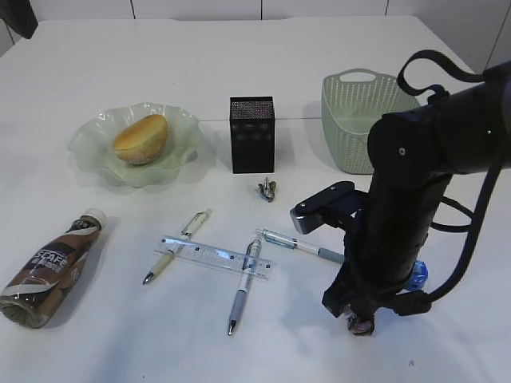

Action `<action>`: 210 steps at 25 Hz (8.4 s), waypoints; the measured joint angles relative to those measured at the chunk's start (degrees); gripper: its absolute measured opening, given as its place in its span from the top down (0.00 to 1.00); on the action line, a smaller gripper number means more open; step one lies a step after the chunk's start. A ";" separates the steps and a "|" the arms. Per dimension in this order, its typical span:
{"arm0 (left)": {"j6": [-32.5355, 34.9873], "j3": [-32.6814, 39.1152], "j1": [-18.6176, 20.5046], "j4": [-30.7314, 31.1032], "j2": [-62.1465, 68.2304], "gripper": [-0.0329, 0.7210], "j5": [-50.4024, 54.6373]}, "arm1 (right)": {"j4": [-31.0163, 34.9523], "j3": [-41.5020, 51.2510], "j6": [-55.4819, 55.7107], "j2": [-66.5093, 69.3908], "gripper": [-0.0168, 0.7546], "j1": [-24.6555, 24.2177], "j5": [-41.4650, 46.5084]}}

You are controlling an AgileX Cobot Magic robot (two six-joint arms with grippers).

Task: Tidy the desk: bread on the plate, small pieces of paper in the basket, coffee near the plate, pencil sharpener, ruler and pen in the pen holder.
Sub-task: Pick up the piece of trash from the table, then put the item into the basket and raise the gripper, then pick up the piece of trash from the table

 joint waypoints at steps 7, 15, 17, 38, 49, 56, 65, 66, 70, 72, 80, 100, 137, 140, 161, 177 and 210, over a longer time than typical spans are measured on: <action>0.00 0.00 0.00 0.00 0.00 0.28 0.00 | 0.00 -3.57 0.10 0.00 0.96 0.00 5.13; 0.00 0.00 0.00 0.00 0.00 0.28 0.00 | 0.10 -10.05 3.32 0.05 0.96 0.00 13.87; 0.00 0.00 0.00 0.00 0.00 0.28 0.00 | 0.10 -12.83 4.96 0.14 0.96 0.00 16.34; 0.00 0.00 0.00 -0.11 0.00 0.29 0.00 | -11.10 -39.70 16.51 0.18 0.96 -3.44 21.64; 0.00 0.00 0.00 -0.46 0.00 0.30 0.00 | -13.81 -39.97 19.39 0.27 0.96 -12.36 7.99; 0.00 0.00 0.00 -1.85 0.00 0.30 0.00 | -14.34 -40.34 20.80 2.38 0.96 -14.60 -2.33; 0.00 0.00 0.00 -2.23 0.00 0.31 0.00 | -14.34 -47.05 21.25 13.11 0.96 -15.62 -4.36; 0.00 0.00 0.00 -2.23 0.00 0.31 0.00 | -14.34 -48.16 21.53 13.84 0.96 -15.95 -4.36; 0.00 0.00 0.00 -2.33 0.00 0.31 0.00 | -14.34 -52.39 22.51 17.56 0.96 -17.28 -4.59; 0.00 0.00 0.00 -2.33 0.00 0.32 0.00 | -14.34 -53.71 22.74 18.96 0.96 -17.90 -4.59; 0.00 0.00 0.00 -2.33 0.00 0.32 0.00 | -14.37 -54.24 24.54 22.27 0.96 -20.34 -4.59; 0.00 0.00 0.00 -2.44 0.00 0.33 0.00 | -12.95 -55.53 25.42 23.24 0.42 -20.48 -2.36; 0.00 0.00 0.00 -7.07 0.00 0.35 0.00 | -2.25 -52.71 19.69 8.76 0.40 -2.82 23.72; 0.00 0.00 0.00 -7.07 0.00 0.36 0.00 | -2.88 -52.68 20.96 9.07 0.40 -1.58 23.72; 0.78 0.00 0.00 -6.97 0.00 0.36 0.00 | -4.11 -52.78 11.06 20.64 0.40 -1.44 13.47; 0.84 0.00 0.00 -4.89 0.00 0.37 0.00 | -4.13 -52.78 -2.52 25.68 0.40 -1.44 6.57; 0.84 0.00 0.00 -4.89 0.00 0.38 0.00 | -8.89 -52.78 -18.05 28.25 0.40 -1.44 3.36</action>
